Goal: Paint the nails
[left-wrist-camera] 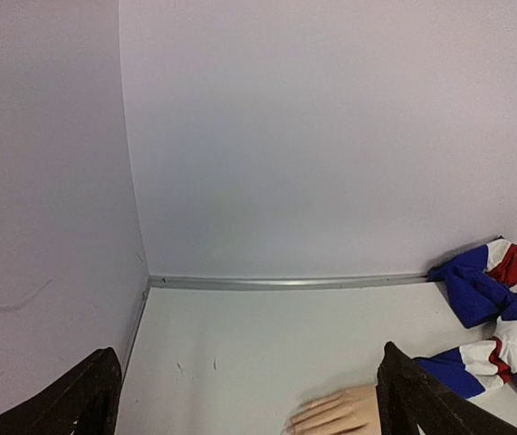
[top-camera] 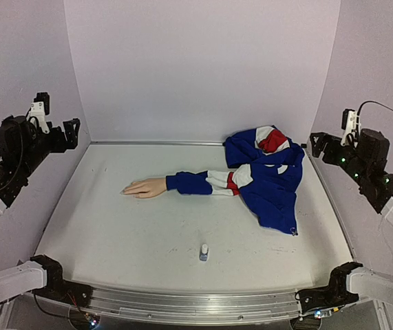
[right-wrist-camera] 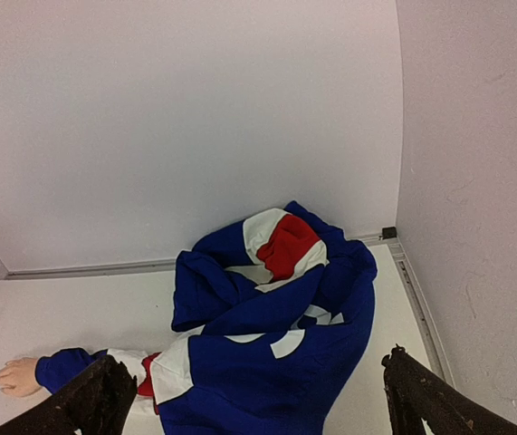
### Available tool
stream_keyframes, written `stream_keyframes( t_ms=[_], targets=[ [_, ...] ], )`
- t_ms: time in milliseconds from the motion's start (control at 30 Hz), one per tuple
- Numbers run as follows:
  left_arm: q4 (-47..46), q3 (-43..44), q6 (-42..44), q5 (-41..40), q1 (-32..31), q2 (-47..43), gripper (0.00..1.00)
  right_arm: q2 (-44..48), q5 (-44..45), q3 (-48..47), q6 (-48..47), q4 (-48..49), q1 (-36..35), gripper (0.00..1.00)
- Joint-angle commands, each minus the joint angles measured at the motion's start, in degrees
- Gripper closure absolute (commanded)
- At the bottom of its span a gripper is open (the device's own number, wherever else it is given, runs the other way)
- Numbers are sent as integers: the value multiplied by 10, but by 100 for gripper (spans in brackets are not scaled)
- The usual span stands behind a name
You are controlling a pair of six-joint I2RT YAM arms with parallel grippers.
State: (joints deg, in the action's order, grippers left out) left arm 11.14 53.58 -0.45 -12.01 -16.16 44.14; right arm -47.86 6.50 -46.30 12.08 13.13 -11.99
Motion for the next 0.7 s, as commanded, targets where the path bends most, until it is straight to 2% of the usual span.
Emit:
stream_keyframes(
  t_ms=[0, 100, 300, 500, 667],
  targets=[
    [26, 11, -66, 68, 23, 32, 1, -9, 2, 0, 8, -7, 17, 2],
    [45, 11, -102, 101, 13, 68, 1, -21, -5, 1, 15, -23, 30, 2],
    [83, 6, -185, 167, -52, 157, 1, -48, -31, 13, 51, -37, 52, 2],
    [118, 18, -266, 214, -195, 270, 1, -74, -98, 36, 51, -32, 67, 2],
    [172, 67, -300, 201, -342, 380, 2, -94, -134, 49, 51, -30, 73, 2]
  ],
)
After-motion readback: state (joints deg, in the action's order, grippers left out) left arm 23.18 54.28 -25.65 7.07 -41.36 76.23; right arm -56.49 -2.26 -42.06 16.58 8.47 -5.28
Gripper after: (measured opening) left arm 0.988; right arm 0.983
